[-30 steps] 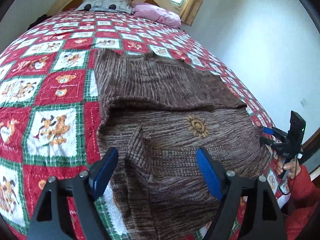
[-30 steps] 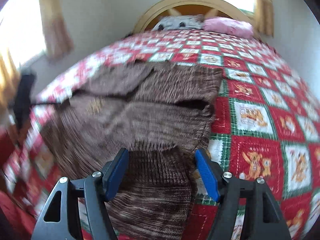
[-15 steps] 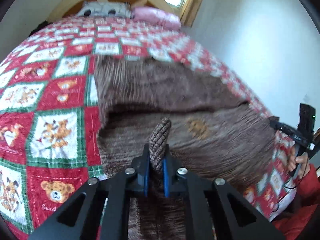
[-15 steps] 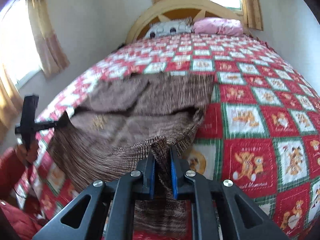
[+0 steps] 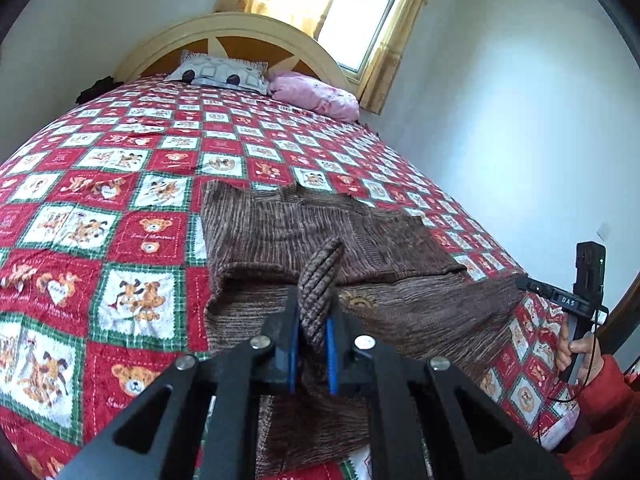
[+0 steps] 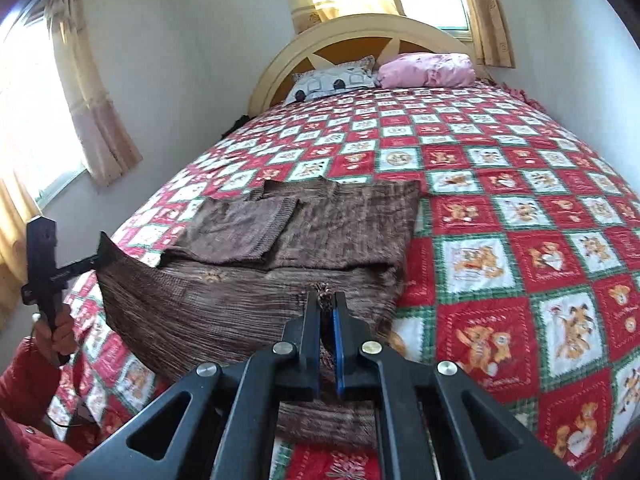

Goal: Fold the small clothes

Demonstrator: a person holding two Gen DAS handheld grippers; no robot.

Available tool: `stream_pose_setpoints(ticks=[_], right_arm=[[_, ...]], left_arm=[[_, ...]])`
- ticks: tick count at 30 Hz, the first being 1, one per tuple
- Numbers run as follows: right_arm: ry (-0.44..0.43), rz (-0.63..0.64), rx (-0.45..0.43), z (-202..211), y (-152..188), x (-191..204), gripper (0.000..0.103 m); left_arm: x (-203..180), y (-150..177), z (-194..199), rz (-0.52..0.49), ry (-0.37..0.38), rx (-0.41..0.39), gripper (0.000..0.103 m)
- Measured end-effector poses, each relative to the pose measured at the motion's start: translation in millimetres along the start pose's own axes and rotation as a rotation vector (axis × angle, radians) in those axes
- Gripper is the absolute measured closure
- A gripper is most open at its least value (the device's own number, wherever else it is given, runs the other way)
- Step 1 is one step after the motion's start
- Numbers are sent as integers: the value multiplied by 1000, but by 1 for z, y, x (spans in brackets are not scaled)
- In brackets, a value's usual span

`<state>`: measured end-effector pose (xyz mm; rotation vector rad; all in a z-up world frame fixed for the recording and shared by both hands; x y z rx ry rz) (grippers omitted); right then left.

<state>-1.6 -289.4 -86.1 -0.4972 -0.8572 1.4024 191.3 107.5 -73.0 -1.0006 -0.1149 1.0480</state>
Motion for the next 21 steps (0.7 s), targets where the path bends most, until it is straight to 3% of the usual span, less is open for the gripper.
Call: stream_pose_setpoints(ticks=[5, 11, 21], right_arm=[[50, 11, -43, 9, -12, -2, 99], [115, 73, -95, 1, -61, 5, 99], [236, 111, -90, -84, -145, -16, 99]], left_arm=[[-3, -9, 1, -29, -41, -12, 92], [2, -49, -16, -33, -137, -30, 92], [34, -111, -86, 23, -235, -17, 92]])
Point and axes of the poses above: each gripper's, at about its wrist camera, not at the fingertips, and z roughly against the way its jaws point, x to its left, y to its underside, the point moved 3 cm from there along -z, roughly the way its jaws point, and after that the axes turned 2 degrees about x, right-handed, at the moved point
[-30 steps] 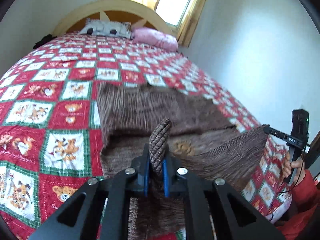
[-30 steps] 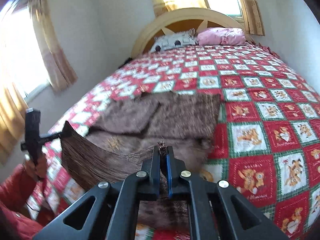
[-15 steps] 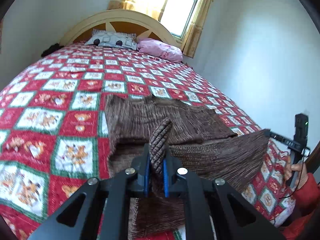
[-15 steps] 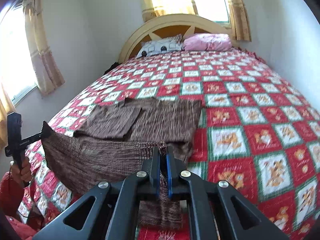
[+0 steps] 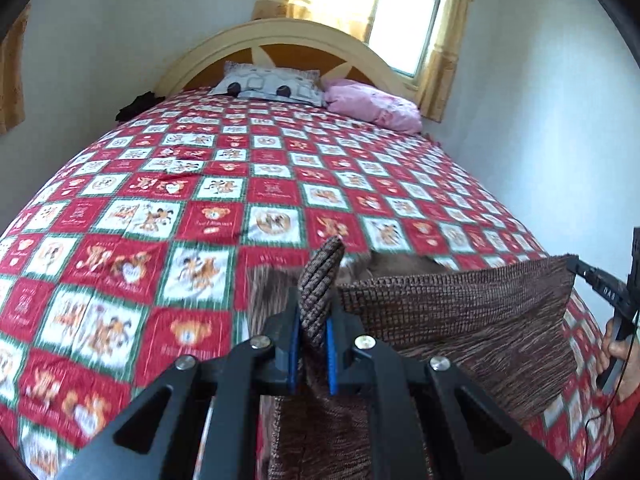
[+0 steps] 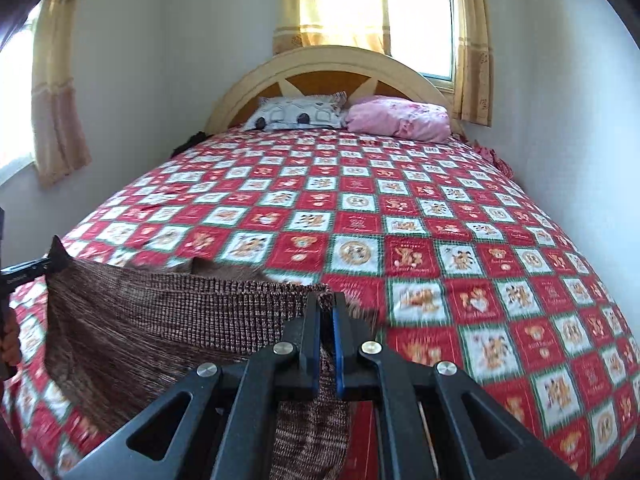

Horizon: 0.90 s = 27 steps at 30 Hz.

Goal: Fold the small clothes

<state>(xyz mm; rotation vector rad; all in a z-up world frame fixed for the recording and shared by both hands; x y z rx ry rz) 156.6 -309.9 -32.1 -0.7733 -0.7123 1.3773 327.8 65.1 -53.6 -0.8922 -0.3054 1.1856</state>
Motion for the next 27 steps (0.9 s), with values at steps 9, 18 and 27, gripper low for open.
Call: stream_pose_setpoints(ticks=[9, 18, 27], right_arm=[[110, 16, 100, -107, 3, -6, 99], [173, 59, 138, -157, 20, -8, 99], [151, 63, 268, -187, 24, -19, 95]], left_arm=[[21, -5, -93, 82, -101, 88, 92], [27, 14, -122, 61, -214, 140, 87], [34, 11, -127, 104, -200, 153, 80]])
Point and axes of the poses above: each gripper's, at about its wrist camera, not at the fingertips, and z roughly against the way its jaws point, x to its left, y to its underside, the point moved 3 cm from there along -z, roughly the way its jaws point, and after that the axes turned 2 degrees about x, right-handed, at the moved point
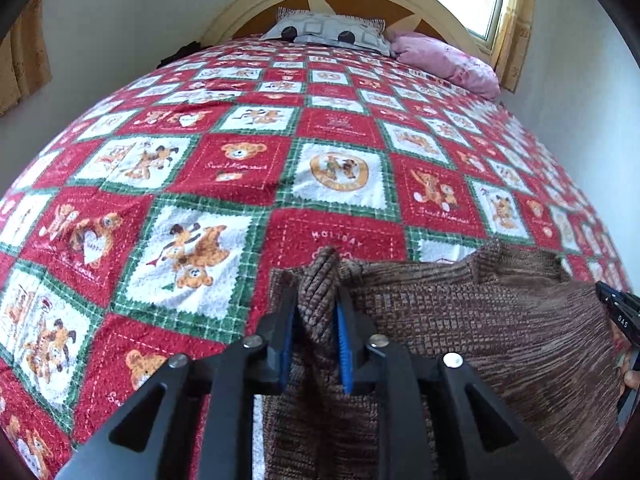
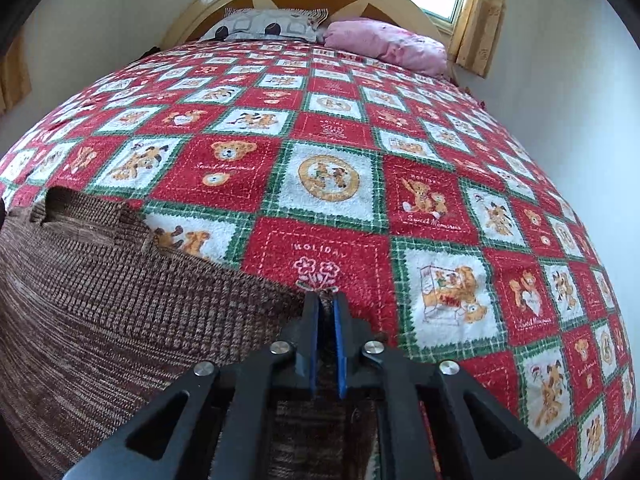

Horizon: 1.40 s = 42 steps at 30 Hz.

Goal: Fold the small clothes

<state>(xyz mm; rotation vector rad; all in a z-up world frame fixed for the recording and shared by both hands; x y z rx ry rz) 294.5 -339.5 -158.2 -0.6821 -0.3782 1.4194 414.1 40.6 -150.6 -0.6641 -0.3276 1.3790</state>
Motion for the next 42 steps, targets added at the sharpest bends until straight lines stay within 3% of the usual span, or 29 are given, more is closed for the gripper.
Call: stream_pose_setpoints(ticks=[3, 4, 5, 7, 10, 13, 15, 17, 21, 23, 25, 27, 29, 30, 31, 33, 36, 40, 42], right_arm=[[54, -103, -105, 33, -1, -30, 95], [69, -166, -154, 51, 3, -46, 88], [59, -223, -182, 69, 11, -61, 71], [12, -273, -188, 94, 29, -76, 55], [-133, -284, -160, 128, 66, -76, 55], [-266, -266, -138, 153, 105, -53, 55], [-270, -188, -146, 167, 124, -25, 59], [-282, -96, -144, 175, 134, 6, 73], [-296, -3, -77, 166, 152, 44, 75], [-260, 0, -24, 152, 163, 45, 76], [-254, -13, -19, 146, 174, 38, 77], [-254, -36, -35, 149, 181, 29, 77], [-249, -45, -47, 152, 187, 24, 77], [-246, -45, -50, 154, 190, 23, 77], [-242, -47, -51, 156, 190, 22, 77], [-218, -63, -40, 165, 185, 23, 77], [-301, -67, -95, 183, 157, 37, 75], [-407, 13, -190, 198, 98, 81, 73], [-440, 96, -224, 189, 62, 118, 56]], left_arm=[[11, 0, 11, 39, 53, 36, 73], [16, 2, 23, 33, 36, 26, 61], [18, 5, 33, 20, 20, 5, 51], [19, 12, 56, -17, -16, -34, 47], [11, 32, 88, -66, 8, -53, 46], [-12, 65, 110, -96, 67, -51, 39], [-26, 85, 116, -118, 73, -46, 39], [-40, 101, 121, -155, 56, -53, 39], [-53, 123, 116, -197, 5, -45, 37], [-45, 132, 103, -209, -86, -13, 35], [-29, 136, 93, -168, -100, 30, 29], [-10, 130, 99, -75, -41, 20, 28], [12, 130, 93, -12, -131, 57, 14], [18, 131, 94, 15, -102, 55, 14], [28, 130, 100, 54, -50, 37, 14], [37, 131, 103, 73, -43, 30, 14], [41, 131, 102, 80, -26, 21, 10], [20, 136, 93, 14, -111, 47, 1], [15, 135, 90, -11, -141, 51, 0]])
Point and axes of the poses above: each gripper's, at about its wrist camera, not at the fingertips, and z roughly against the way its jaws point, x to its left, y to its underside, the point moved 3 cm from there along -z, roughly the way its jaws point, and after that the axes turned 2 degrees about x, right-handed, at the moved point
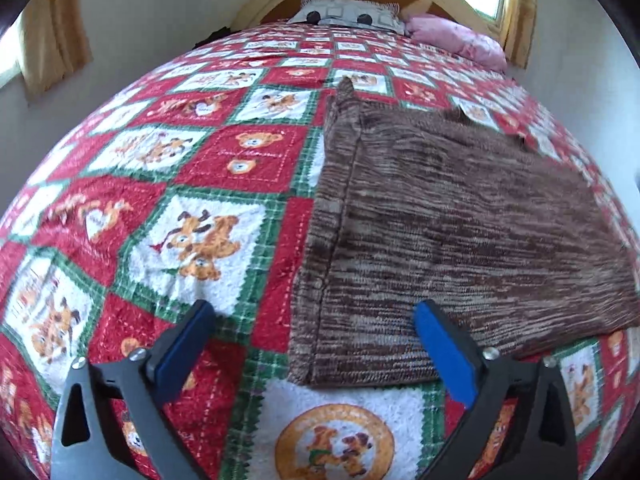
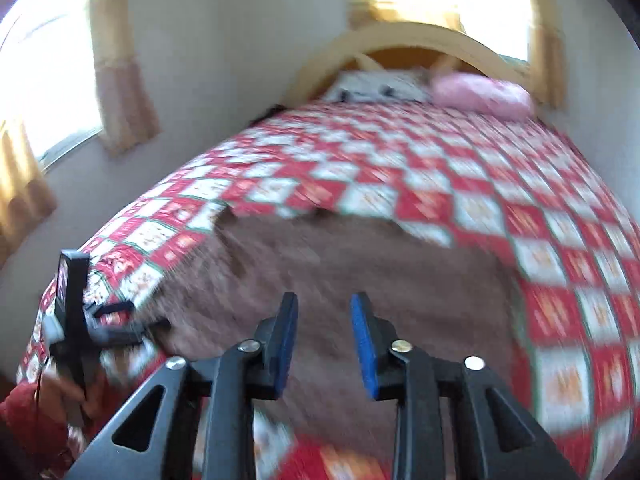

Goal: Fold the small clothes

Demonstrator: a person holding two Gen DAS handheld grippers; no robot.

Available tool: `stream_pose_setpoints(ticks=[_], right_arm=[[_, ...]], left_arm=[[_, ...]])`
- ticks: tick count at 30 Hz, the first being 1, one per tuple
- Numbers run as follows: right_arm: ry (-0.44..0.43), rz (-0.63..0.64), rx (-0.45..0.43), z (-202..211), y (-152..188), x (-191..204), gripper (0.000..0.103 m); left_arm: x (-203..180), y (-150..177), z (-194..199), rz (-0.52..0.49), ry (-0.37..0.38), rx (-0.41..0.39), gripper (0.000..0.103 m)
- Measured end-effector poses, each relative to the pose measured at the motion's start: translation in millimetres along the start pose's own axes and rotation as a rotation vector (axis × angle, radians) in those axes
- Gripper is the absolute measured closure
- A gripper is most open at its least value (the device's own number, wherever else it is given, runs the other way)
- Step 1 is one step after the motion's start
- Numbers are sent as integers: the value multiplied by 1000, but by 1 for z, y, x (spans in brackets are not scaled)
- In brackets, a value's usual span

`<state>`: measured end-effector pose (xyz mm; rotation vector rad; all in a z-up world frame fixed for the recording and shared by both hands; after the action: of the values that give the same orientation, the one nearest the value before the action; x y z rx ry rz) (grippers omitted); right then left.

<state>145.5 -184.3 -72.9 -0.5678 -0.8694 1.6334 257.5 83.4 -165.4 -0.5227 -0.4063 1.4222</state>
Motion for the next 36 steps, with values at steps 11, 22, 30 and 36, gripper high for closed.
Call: stream_pose_setpoints(ticks=[11, 22, 30, 36], right_arm=[[-85, 214, 257, -213, -69, 73, 51], [71, 270, 238, -253, -68, 79, 97], [78, 158, 48, -189, -90, 65, 96], [101, -87, 103, -93, -36, -20, 78]], left_arm=[[7, 3, 2, 45, 42, -16, 0], [7, 3, 2, 52, 43, -21, 0], [8, 3, 0, 51, 42, -21, 0], [8, 2, 0, 47, 37, -19, 0]])
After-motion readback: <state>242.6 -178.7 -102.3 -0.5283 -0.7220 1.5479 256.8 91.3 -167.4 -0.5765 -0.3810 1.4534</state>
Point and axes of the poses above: each gripper's, at about its wrist camera, not at the fingertips, and z roughly against the way its jaws point, x to its left, y to its underside, the point moved 3 cm from there along -z, roughly the way its jaws point, and after that the axes turned 2 degrees about x, right-handed, at the moved point
